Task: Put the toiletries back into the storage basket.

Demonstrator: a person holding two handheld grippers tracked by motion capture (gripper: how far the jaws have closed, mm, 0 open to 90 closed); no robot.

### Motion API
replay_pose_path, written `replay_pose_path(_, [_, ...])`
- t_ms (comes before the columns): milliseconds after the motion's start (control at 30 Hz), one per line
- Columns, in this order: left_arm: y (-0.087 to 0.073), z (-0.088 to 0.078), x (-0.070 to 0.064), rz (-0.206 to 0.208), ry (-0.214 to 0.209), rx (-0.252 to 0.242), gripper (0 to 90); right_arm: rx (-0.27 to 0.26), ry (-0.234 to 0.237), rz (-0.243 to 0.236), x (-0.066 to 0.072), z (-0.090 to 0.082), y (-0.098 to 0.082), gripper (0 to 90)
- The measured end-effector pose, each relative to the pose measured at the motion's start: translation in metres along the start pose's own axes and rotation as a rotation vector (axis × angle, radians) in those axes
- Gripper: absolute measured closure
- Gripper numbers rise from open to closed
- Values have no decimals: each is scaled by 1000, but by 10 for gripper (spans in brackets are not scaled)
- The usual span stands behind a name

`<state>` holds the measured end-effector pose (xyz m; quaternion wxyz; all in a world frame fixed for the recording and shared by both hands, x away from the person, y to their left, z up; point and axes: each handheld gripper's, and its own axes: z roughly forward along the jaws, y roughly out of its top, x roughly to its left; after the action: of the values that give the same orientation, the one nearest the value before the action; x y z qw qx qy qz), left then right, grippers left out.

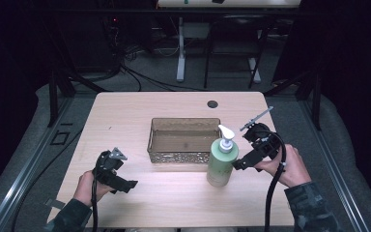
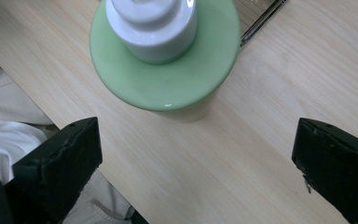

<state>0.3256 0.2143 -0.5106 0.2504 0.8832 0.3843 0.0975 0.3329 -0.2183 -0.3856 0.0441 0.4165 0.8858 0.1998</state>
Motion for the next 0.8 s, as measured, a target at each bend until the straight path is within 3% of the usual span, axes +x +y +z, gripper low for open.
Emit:
replay_pose_path(233, [2,1,-1,4,1,0,0,16,20,-24,2,-4,15,0])
replay_pose_path(800, [3,2,-2,11,-6,9,0,66,8,-55,12,-9,50,0])
